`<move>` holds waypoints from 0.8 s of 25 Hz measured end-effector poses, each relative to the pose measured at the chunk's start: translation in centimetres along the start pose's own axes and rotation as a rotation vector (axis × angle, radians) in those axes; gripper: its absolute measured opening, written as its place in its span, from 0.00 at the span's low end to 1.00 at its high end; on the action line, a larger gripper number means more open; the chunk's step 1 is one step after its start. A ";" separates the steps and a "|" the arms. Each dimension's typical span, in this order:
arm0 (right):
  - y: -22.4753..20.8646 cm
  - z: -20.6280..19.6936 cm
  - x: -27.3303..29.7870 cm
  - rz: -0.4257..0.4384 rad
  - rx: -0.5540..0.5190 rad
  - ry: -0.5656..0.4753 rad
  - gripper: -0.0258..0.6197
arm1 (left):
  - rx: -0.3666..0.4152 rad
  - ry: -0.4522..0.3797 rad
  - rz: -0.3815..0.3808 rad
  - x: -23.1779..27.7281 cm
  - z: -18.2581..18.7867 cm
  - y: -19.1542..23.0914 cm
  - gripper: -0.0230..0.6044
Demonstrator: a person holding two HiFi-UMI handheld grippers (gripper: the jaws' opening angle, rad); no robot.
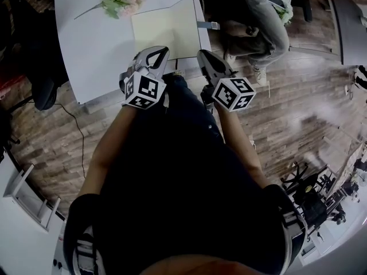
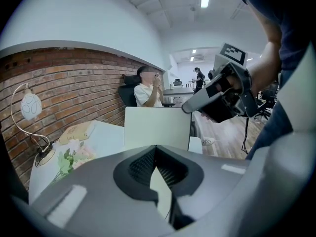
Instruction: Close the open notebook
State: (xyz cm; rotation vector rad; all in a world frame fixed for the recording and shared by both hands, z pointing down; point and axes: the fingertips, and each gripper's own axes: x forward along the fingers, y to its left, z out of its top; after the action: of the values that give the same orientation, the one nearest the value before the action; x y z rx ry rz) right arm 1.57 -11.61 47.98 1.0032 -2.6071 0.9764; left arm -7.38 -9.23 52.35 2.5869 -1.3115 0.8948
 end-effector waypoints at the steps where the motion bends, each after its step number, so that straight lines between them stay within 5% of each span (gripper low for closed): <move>1: 0.3 0.0 0.0 -0.001 -0.009 0.002 0.08 | -0.002 -0.002 0.002 -0.2 -0.1 0.0 0.05; 20: 4.2 -0.6 1.7 0.010 -0.133 0.034 0.08 | -0.025 0.002 0.044 -2.1 -1.5 0.6 0.05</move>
State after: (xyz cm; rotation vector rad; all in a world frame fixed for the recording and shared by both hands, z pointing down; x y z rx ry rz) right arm -2.44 -9.78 46.94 0.9341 -2.6123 0.8023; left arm -9.50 -7.66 52.34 2.5472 -1.3751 0.8822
